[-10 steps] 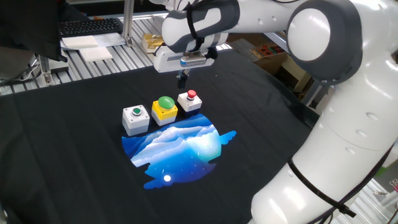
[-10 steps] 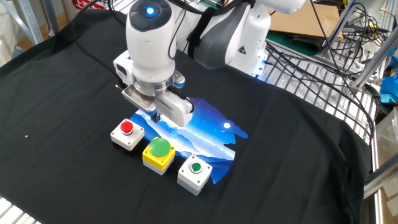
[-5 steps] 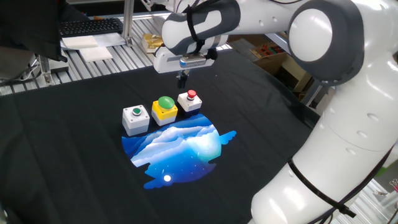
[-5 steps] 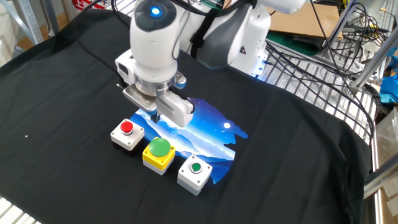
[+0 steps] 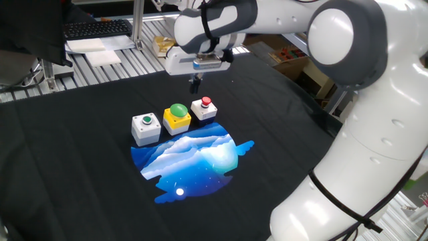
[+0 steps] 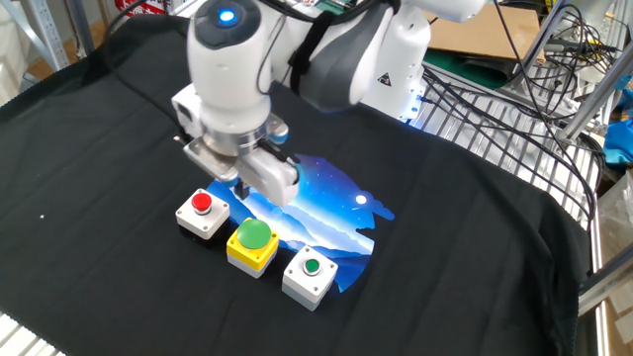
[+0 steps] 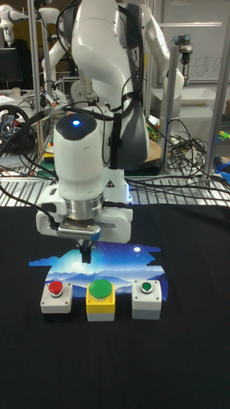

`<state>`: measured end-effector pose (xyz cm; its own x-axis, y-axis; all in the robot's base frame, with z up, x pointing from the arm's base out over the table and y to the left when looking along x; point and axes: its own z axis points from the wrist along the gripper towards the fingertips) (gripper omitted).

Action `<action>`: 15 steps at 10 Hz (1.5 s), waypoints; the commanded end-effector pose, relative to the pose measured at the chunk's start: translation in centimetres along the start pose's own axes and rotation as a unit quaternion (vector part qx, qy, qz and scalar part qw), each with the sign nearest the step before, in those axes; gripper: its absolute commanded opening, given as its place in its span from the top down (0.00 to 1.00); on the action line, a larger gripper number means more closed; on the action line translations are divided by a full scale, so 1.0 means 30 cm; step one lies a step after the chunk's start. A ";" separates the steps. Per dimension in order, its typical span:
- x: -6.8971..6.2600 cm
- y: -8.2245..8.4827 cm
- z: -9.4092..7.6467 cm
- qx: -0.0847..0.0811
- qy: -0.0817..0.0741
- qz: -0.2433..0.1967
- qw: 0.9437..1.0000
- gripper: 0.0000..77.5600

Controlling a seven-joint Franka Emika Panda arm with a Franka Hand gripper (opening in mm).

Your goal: Press three buttons from left to right in sequence

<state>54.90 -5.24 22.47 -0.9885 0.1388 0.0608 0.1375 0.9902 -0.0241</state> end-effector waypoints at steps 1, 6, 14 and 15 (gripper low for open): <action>-0.073 -0.055 -0.007 -0.002 0.008 -0.001 1.000 1.00; -0.147 -0.217 0.021 -0.002 0.005 -0.027 1.000 1.00; -0.193 -0.264 0.125 -0.020 -0.003 -0.055 0.998 1.00; -0.194 -0.262 0.128 -0.019 -0.003 -0.056 0.998 1.00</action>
<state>59.05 -14.00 18.72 -0.9975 0.0408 0.0572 0.0421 0.9989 0.0218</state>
